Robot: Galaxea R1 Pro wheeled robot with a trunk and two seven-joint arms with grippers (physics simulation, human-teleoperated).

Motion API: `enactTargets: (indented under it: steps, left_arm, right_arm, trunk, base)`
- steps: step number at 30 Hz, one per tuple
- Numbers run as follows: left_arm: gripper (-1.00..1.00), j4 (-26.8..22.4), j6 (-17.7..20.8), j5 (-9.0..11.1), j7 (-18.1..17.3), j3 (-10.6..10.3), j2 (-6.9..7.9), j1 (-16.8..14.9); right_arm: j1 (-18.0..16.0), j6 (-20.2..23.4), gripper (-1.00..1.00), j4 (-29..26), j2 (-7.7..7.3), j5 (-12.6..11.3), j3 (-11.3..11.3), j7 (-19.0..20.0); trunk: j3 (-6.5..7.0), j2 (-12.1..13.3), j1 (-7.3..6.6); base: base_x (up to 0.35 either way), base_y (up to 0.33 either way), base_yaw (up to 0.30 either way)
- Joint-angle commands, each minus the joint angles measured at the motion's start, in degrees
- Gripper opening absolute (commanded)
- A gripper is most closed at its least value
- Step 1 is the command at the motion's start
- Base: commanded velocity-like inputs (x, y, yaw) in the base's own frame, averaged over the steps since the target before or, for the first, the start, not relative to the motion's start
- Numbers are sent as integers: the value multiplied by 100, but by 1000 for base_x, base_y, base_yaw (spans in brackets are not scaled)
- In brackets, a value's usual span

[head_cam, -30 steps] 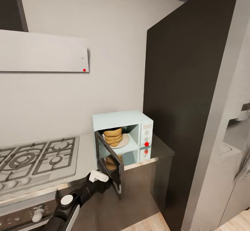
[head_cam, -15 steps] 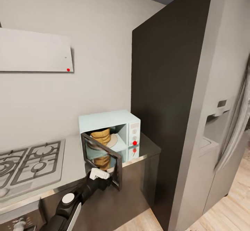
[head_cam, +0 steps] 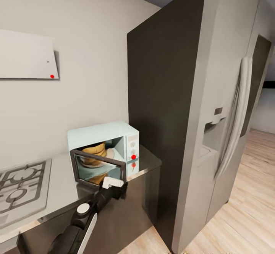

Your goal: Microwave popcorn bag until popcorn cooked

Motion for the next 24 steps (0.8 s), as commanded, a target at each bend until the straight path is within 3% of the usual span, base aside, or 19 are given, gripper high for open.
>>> enactTargets:
  steps: [1, 4, 5, 6, 9, 13, 18, 24]
  left_arm:
    - [100, -10, 34, -4, 62, 7, -4, -3]
    - [100, -15, 34, -2, 115, 47, 7, -3]
    - [100, -18, 34, -2, 139, 300, 12, -3]
    - [100, -18, 34, -2, 200, 424, 12, -3]
    - [100, -13, 34, 1, 554, 560, 18, -3]
    - [100, -10, 27, 7, 741, 589, 11, -3]
    - [100, -10, -197, -5, 769, 588, 12, -3]
    - [100, -78, -210, 8, 924, 587, 41, -3]
  right_arm:
    - [-10, -21, 100, 19, 6, -51, 12, 29]
    - [-10, -29, 100, 18, 15, -47, 12, 29]
    - [-10, -30, 100, 17, 22, -46, 12, 29]
    - [-10, -30, 100, 17, 24, -46, 12, 29]
    - [-10, -30, 100, 17, 29, -46, 12, 29]
    - [-10, -30, 100, 17, 19, -47, 12, 29]
    - [-10, -25, 100, 17, -8, -46, 12, 37]
    - [-10, -22, 100, 17, -7, -38, 16, 37]
  trunk:
    - [-10, -8, 2]
    - [-10, -8, 2]
    - [-10, -8, 2]
    - [-10, -8, 2]
    - [-10, -8, 2]
    - [-10, -8, 2]
    - [-10, -8, 2]
    - [-10, -8, 2]
  base:
    - [0, 0, -289]
    - [0, 0, -288]
    - [0, 0, -288]
    - [0, 0, -289]
    - [0, 0, -288]
    - [0, 0, -233]
    - [0, 0, -24]
    - [0, 0, 0]
